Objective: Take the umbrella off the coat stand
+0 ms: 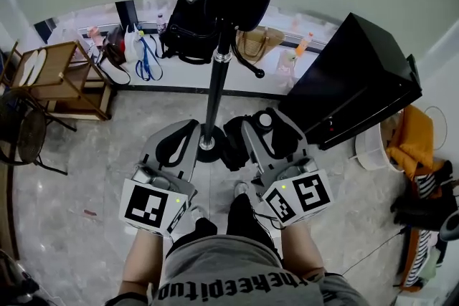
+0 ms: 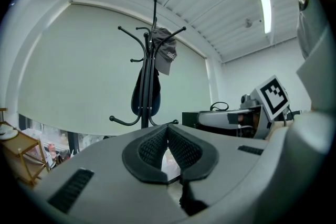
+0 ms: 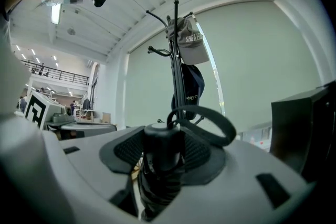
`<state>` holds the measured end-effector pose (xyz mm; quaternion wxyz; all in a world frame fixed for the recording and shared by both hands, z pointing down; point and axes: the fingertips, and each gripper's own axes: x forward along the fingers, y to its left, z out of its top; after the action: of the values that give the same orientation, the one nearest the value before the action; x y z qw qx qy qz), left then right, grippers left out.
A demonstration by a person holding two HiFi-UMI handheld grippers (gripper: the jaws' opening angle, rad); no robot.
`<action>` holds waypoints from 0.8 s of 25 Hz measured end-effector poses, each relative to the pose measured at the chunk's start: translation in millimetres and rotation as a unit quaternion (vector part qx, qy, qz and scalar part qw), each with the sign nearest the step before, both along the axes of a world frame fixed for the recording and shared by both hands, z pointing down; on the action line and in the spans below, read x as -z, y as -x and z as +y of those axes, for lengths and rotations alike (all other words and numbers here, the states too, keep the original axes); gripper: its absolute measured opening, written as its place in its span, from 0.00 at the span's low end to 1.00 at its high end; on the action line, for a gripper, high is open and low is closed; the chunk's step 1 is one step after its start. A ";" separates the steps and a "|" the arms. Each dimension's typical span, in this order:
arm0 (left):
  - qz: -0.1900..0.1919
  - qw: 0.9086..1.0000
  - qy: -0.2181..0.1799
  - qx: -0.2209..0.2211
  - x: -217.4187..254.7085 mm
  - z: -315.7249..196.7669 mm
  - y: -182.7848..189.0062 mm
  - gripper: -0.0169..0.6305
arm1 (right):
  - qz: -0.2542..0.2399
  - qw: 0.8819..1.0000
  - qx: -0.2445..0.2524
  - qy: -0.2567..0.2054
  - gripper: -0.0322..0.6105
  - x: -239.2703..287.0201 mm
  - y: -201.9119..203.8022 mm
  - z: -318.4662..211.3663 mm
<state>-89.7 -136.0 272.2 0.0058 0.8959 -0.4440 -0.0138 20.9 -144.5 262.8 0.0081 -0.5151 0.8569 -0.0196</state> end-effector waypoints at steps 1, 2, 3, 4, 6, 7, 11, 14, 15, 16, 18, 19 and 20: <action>0.001 1.000 0.001 0.001 -0.1 0.5 1.7 0.05 | -0.001 1.000 -0.002 0.000 0.37 -0.5 -0.4 2.1; 0.002 1.000 0.002 0.001 -0.4 0.8 3.1 0.05 | -0.004 1.000 -0.003 0.000 0.37 -1.4 -0.5 4.0; 0.002 1.000 0.003 0.001 -0.8 1.1 4.0 0.05 | -0.007 1.000 -0.002 0.000 0.37 -2.6 -0.2 5.7; 0.001 1.000 0.005 0.001 -1.4 1.2 4.6 0.05 | -0.009 1.000 -0.001 0.000 0.37 -3.7 0.5 7.3; -0.001 1.000 0.006 0.001 -2.6 1.4 4.7 0.05 | -0.011 1.000 0.000 0.000 0.37 -5.6 1.8 10.1; -0.003 1.000 0.006 0.000 -3.0 1.6 4.7 0.05 | -0.012 1.000 0.000 0.000 0.37 -6.0 2.3 11.2; -0.006 1.000 0.007 -0.003 -3.8 3.1 4.5 0.05 | -0.018 1.000 0.002 -0.002 0.37 -3.9 2.7 15.1; -0.006 1.000 0.006 -0.004 -3.1 3.1 4.3 0.05 | -0.017 1.000 0.001 -0.006 0.37 -0.9 2.9 15.6; -0.006 1.000 0.005 -0.004 -2.5 2.8 4.7 0.05 | -0.014 1.000 0.001 -0.007 0.37 -0.2 3.5 15.4; -0.005 1.000 0.004 -0.004 -1.9 2.5 5.3 0.05 | -0.012 1.000 0.000 -0.008 0.37 0.4 4.1 15.1; -0.005 1.000 0.003 -0.003 -0.9 1.6 7.3 0.05 | -0.007 1.000 0.000 -0.009 0.37 1.0 5.5 14.3; -0.004 1.000 0.003 -0.002 -0.6 1.2 8.3 0.05 | -0.005 1.000 0.000 -0.009 0.37 0.9 6.2 13.8; -0.003 1.000 0.003 -0.001 -0.5 0.7 9.3 0.05 | -0.005 1.000 0.001 -0.008 0.37 0.6 6.8 13.2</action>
<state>-99.0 -135.3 272.7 0.0071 0.8964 -0.4431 -0.0098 14.1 -131.3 262.3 0.0164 -0.5144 0.8573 -0.0150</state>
